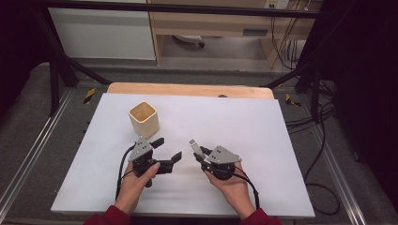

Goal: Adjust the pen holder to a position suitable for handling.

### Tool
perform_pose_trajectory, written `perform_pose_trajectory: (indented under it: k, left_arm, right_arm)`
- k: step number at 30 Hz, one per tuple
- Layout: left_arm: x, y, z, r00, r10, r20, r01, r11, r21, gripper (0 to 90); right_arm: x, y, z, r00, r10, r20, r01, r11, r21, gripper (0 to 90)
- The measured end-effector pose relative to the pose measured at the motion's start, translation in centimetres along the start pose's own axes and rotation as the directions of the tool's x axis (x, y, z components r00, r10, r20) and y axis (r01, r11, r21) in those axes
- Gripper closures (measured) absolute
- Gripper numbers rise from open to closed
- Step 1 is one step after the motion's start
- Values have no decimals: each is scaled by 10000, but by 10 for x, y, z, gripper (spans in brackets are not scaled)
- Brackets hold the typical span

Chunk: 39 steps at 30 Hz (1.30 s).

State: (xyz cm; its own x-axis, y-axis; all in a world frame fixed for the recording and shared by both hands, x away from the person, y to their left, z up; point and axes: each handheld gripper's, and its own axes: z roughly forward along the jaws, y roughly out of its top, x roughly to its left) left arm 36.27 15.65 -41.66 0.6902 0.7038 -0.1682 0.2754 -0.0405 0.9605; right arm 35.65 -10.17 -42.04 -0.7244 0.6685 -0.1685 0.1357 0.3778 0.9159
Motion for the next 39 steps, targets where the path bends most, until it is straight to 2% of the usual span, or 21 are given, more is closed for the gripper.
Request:
perform_pose_trajectory:
  k: [4,11,16,20,26,31,36,39]
  left_arm:
    - [-6,4,-3,9996,206,190,-204,9997,-120,55]
    - [-10,8,-5,9994,28,342,-19,9997,-247,48]
    - [-12,9,-6,9993,-182,339,195,9990,-394,56]
    - [-12,12,-7,9988,-341,340,348,9992,-180,56]
    - [-12,11,-6,9988,-446,205,449,9989,-126,56]
    - [-15,9,-3,9978,-479,456,477,9989,48,77]
    - [-16,6,0,9955,-668,674,652,9975,262,143]
    - [-16,5,1,9944,-765,722,736,9964,422,222]
  right_arm:
    - [4,-2,3,9997,129,-200,-127,9999,85,674]
    - [9,-4,7,9950,730,-677,-729,9973,51,674]
    - [13,-6,9,9844,1272,-1216,-1280,9918,15,674]
    - [14,-6,11,9741,1676,-1518,-1698,9855,-13,674]
    - [18,-7,13,9693,1752,-1727,-1775,9841,26,673]
    - [18,-8,14,9682,1788,-1747,-1810,9835,36,674]
    - [21,-7,15,9673,1762,-1823,-1788,9839,26,674]
    - [23,-6,14,9692,1649,-1828,-1675,9859,16,673]
